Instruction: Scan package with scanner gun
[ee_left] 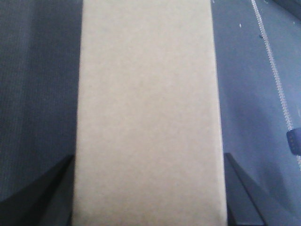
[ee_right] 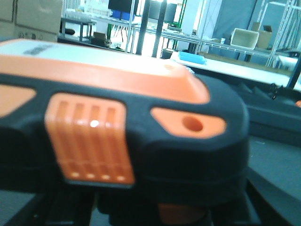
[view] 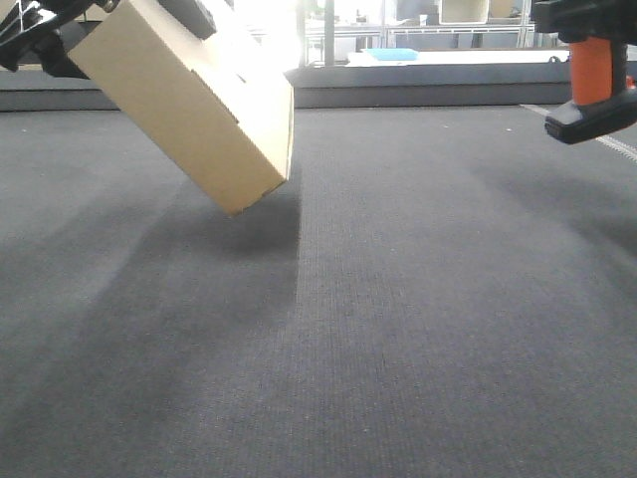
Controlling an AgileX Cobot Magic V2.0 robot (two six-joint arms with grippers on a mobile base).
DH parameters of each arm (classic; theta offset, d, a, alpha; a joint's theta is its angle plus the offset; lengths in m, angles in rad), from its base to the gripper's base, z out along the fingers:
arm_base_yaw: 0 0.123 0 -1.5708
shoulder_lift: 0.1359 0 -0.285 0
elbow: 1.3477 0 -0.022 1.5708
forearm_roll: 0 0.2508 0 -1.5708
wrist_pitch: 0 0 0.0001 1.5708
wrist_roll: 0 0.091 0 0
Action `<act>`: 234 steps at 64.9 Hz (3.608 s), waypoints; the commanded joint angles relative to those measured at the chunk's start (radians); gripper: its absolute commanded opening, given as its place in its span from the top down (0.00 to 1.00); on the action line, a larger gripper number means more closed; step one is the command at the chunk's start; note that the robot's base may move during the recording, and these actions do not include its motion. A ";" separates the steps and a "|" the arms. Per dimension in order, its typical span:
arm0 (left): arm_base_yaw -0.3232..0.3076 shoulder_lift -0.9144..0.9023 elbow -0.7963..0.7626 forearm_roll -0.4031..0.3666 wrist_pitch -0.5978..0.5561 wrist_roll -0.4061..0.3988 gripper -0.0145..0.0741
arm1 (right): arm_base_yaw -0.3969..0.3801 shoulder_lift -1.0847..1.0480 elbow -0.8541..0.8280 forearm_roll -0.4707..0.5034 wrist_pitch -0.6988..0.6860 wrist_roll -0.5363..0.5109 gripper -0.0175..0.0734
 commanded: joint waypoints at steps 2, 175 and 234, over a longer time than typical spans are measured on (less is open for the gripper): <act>-0.008 -0.004 -0.001 -0.013 0.005 -0.001 0.83 | -0.001 -0.008 -0.027 0.014 -0.040 -0.099 0.77; -0.008 -0.004 -0.001 -0.013 0.023 -0.001 0.83 | -0.001 0.099 0.287 0.103 -0.447 0.366 0.77; -0.008 -0.004 -0.001 -0.013 0.023 -0.001 0.83 | -0.001 0.099 0.287 0.099 -0.447 0.366 0.57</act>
